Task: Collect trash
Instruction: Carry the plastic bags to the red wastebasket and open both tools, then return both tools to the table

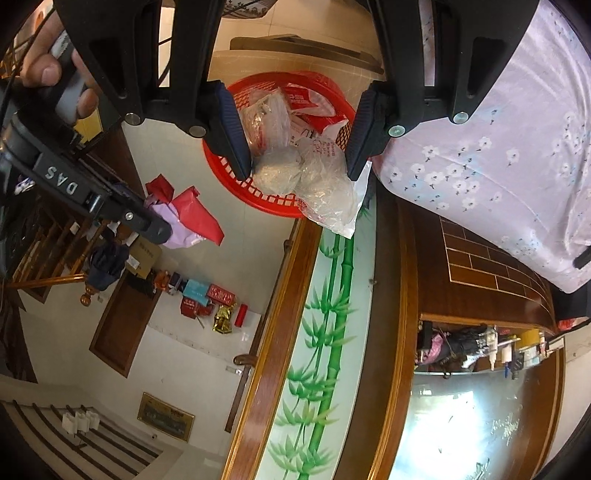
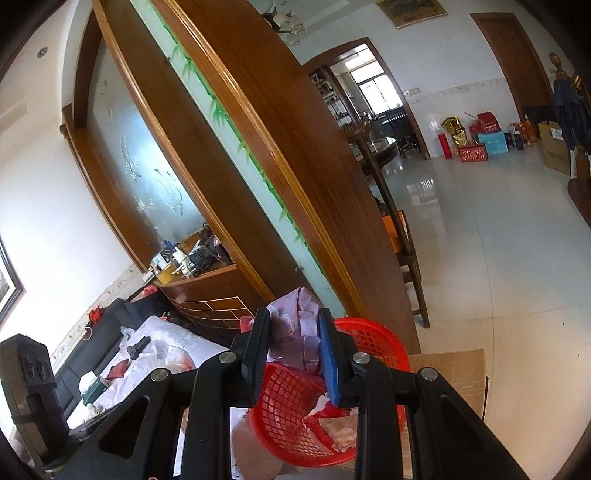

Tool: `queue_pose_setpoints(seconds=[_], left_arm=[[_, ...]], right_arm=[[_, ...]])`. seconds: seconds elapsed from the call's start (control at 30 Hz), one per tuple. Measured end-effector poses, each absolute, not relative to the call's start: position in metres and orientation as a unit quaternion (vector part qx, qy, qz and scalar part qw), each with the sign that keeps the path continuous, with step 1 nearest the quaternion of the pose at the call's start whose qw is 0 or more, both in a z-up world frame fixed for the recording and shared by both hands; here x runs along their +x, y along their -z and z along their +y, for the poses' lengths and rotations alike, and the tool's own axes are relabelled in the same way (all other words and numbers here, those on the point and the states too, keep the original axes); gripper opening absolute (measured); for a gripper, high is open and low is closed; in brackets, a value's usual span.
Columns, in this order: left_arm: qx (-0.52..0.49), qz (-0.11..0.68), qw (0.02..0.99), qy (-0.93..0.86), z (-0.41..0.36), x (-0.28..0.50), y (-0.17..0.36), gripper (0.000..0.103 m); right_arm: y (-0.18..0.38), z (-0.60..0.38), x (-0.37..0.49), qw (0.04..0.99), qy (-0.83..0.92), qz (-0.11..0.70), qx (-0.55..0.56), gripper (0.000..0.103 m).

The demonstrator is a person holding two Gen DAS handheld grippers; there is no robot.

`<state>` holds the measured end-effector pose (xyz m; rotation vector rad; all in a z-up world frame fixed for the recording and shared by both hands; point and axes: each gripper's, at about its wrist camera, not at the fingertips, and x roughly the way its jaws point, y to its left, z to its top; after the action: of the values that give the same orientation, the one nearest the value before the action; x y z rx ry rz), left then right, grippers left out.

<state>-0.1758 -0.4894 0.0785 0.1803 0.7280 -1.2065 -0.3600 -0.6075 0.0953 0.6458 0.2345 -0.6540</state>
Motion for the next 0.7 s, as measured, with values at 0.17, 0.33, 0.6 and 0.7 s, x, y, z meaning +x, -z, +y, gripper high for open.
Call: queue_pose_setpoints(seconds=[0.17, 0.33, 0.6, 0.7], left_arm=[[0.086, 0.346, 0.750, 0.558, -0.505, -0.169, -0.067, 0.051], [0.095, 0.358, 0.738, 0.563, -0.517, -0.168, -0.057, 0.052], [0.097, 0.372, 0.729, 0.566, -0.518, -0.162, -0.045, 0.086], [0.089, 0.371, 0.736, 0.560, -0.507, -0.158, -0.049, 0.090]], right_arm=[[-0.091, -0.614, -0.351, 0.886, 0.319, 0.124, 0.313, 0.027], [-0.084, -0.624, -0.348, 0.883, 0.320, 0.132, 0.318, 0.027], [-0.072, -0.637, -0.340, 0.872, 0.318, 0.141, 0.343, 0.045], [-0.076, -0.636, -0.341, 0.874, 0.314, 0.134, 0.345, 0.056]])
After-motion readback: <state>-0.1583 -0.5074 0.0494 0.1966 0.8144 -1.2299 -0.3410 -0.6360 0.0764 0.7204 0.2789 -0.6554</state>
